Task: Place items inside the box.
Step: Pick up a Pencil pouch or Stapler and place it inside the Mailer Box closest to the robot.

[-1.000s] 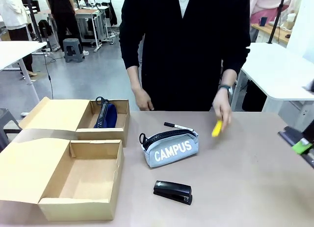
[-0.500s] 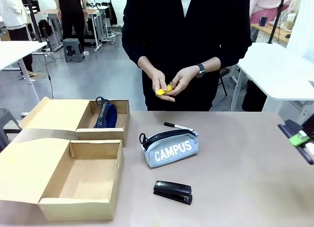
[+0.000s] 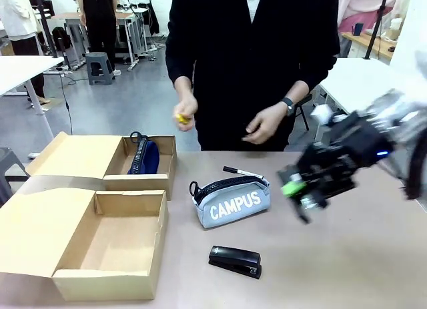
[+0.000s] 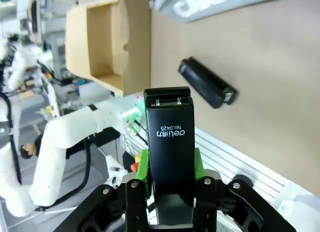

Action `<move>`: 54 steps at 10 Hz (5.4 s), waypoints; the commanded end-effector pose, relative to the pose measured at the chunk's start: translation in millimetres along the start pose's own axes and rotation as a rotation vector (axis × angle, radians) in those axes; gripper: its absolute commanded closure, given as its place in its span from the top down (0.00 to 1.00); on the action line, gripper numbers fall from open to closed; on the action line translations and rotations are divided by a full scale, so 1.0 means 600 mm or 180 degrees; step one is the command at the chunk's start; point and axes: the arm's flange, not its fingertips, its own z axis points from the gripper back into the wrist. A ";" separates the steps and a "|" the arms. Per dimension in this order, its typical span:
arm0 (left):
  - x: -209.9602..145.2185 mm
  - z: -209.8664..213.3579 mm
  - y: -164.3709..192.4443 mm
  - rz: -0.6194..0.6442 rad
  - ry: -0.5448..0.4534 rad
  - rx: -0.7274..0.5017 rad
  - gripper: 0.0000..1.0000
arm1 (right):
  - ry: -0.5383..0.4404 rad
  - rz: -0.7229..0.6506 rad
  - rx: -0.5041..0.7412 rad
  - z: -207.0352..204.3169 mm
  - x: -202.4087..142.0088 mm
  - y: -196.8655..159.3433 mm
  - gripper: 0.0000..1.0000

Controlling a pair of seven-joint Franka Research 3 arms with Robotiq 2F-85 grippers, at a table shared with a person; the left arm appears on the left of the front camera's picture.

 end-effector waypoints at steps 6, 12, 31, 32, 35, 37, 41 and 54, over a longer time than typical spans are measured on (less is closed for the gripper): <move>-0.001 0.001 -0.002 -0.0058 -0.0026 -0.0073 1.00 | 0.0165 0.0041 -0.0205 -0.073 0.036 0.047 0.37; -0.001 0.001 -0.002 -0.0058 -0.0026 -0.0073 1.00 | -0.0116 -0.0770 -0.0054 -0.258 0.076 0.314 0.37; -0.001 0.001 -0.002 -0.0058 -0.0026 -0.0073 1.00 | -0.0328 -0.0547 -0.1221 -0.581 0.138 0.414 0.37; -0.001 0.001 -0.002 -0.0058 -0.0026 -0.0073 1.00 | -0.0304 -0.0539 -0.1241 -0.580 0.135 0.412 0.37; -0.001 0.001 -0.002 -0.0058 -0.0026 -0.0073 1.00 | -0.0338 -0.0534 -0.1289 -0.578 0.130 0.407 0.92; -0.001 0.001 -0.002 -0.0058 -0.0026 -0.0073 1.00 | -0.0320 -0.0515 -0.1255 -0.576 0.128 0.396 0.96; -0.001 0.001 -0.002 -0.0058 -0.0026 -0.0073 1.00 | -0.0306 -0.0544 -0.1133 -0.561 0.121 0.382 1.00; -0.001 0.001 -0.002 -0.0058 -0.0026 -0.0073 1.00 | 0.0419 0.0032 -0.0572 -0.400 -0.036 0.364 1.00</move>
